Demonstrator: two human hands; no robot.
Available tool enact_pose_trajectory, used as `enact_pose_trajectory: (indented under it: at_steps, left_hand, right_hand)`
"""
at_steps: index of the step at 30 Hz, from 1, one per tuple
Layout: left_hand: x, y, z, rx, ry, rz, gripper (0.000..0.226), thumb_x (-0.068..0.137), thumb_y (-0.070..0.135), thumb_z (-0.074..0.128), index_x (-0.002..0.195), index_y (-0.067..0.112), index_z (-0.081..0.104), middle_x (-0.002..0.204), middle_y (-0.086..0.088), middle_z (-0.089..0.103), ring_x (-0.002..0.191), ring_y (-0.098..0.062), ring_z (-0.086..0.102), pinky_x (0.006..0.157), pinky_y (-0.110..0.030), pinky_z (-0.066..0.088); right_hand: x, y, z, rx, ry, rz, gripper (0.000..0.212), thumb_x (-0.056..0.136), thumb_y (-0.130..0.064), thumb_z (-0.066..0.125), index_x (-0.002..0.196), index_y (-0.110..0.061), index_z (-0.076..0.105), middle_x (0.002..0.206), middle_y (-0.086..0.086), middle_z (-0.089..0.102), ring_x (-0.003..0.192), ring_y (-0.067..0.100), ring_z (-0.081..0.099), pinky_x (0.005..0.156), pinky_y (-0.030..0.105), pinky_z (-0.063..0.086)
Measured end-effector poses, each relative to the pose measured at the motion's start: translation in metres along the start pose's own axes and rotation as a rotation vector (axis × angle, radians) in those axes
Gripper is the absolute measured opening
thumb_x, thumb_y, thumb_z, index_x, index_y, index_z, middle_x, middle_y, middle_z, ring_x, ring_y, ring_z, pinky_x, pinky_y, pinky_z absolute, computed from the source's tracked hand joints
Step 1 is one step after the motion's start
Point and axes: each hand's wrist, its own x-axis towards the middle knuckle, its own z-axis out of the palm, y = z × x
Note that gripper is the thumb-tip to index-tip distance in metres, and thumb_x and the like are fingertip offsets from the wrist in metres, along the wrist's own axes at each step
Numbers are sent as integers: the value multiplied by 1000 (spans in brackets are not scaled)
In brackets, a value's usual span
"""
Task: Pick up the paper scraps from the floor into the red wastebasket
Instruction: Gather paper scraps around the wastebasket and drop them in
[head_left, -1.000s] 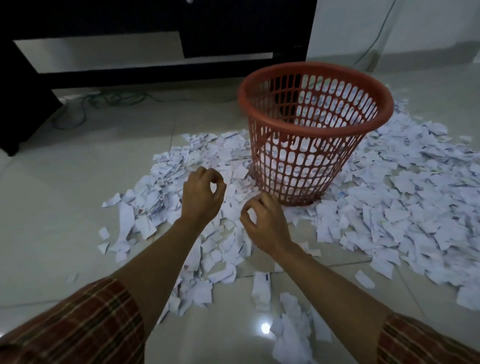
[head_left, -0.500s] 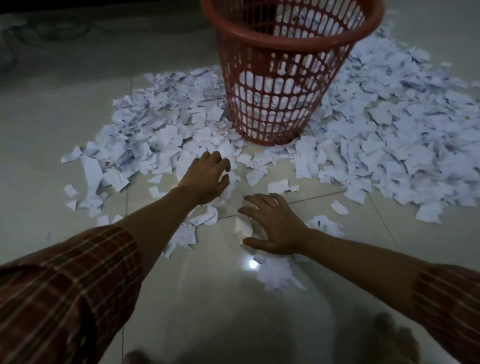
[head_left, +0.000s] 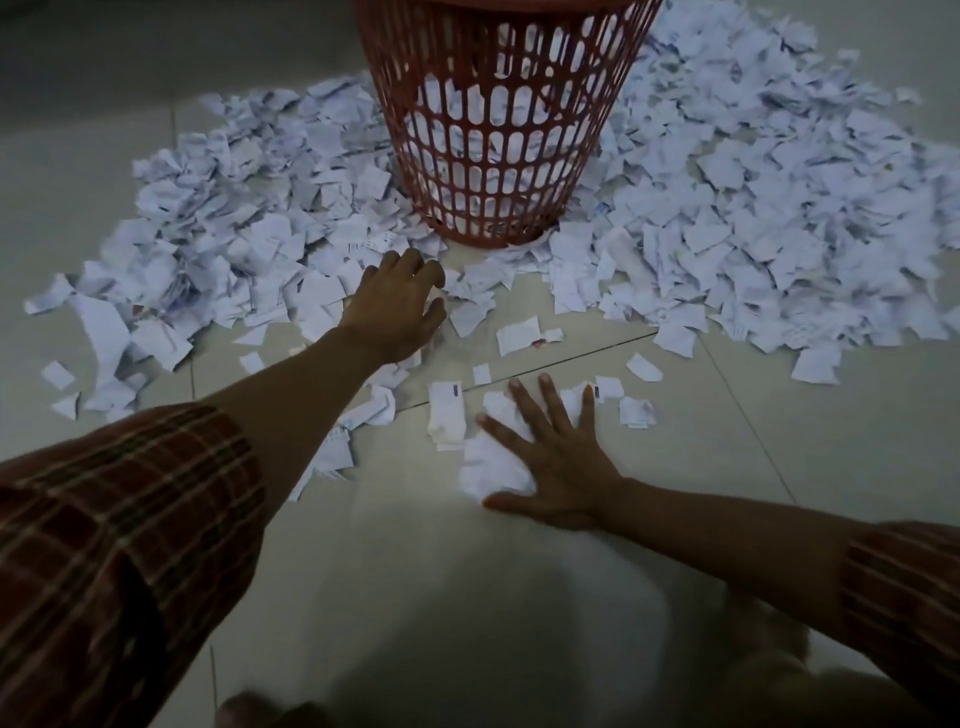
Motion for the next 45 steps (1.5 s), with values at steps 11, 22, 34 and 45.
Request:
enact_pose_trajectory:
  at_steps: [11,22,34,45]
  left_hand:
    - [-30,-9,2,24,31,23,26,91,26,54,111,10,56,107,-15,53,94,-34,49,75,-43,41]
    - [-8,12,25,62,-77,84,35,92,32,44,117,9,53,115,-17,52,101,-36,47,82,-47,41]
    - [24,59,36,70,-52,181,35,93,32,41,116,9,55,113,-17,53,99,-36,48,78,-44,40]
    - [-43,-36,1,157,33,-174,40,91,33,35,112,5,55,110,-21,52,96,-39,47,76,-48,39]
  right_hand:
    - [94,15,-15,20,72,86,93,75,-88,25,152,-41,7,162,12,-6,146,38,-14,107,72,-1]
    - [17,28,-11,84,189,357,91,83,-81,31,154,-34,-1,162,12,-8,148,32,-9,112,66,-6]
    - [6,45,-8,336,217,804,98,77,-86,26,151,-36,-14,159,11,-21,145,32,-24,111,65,-11]
    - [95,-17,-11,330,189,331,107,68,-92,30,151,-38,-12,158,12,-24,144,39,-22,109,69,-10]
